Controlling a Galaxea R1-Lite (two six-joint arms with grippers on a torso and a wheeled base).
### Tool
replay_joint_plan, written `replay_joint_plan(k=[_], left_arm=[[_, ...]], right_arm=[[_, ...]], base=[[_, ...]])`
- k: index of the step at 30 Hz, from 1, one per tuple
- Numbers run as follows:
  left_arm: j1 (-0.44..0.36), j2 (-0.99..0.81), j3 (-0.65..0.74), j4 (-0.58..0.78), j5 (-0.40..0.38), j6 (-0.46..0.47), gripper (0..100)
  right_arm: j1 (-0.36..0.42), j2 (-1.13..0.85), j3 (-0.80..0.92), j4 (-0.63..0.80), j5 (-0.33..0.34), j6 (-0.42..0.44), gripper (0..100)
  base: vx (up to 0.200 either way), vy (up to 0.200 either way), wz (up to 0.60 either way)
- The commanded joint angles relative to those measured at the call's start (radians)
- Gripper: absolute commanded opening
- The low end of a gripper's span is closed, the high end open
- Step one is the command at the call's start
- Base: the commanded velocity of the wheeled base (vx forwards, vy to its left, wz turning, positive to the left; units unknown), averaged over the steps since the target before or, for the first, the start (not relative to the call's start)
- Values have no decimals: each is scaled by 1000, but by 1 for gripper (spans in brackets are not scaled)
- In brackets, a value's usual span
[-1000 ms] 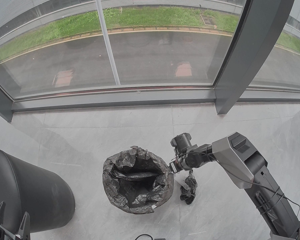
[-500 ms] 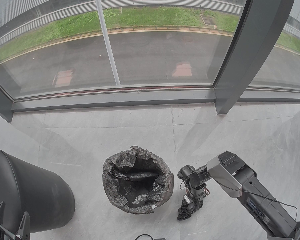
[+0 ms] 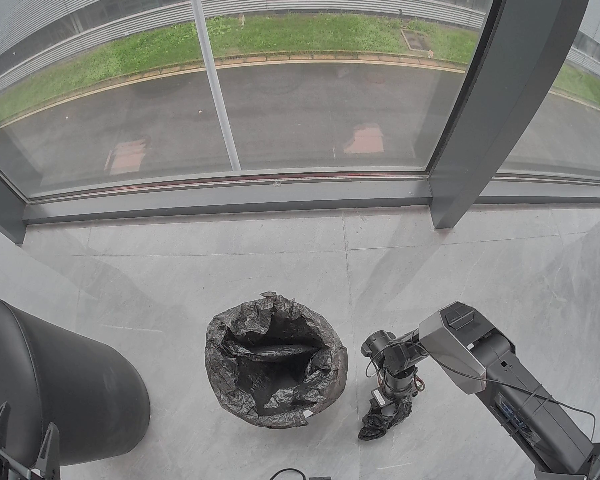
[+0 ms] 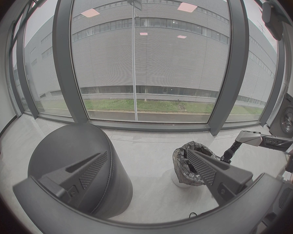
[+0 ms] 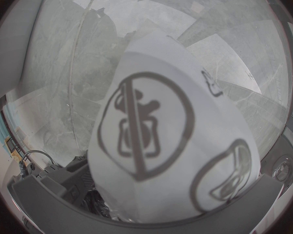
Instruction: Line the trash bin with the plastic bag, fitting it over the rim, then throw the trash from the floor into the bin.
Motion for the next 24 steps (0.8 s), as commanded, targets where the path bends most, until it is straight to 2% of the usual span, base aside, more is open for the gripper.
replay_joint_plan(k=[1, 17, 24], left_arm=[[0, -12, 15, 1, 0, 0, 100], [0, -10, 15, 1, 0, -2, 100], [0, -10, 15, -1, 0, -2, 100]], right_arm=[[3, 4, 0, -2, 2, -1, 0], [2, -95, 0, 12, 0, 0, 0], [5, -244, 0, 32, -43, -6, 0]], base=[[0, 0, 0], [0, 0, 0], [0, 0, 0]])
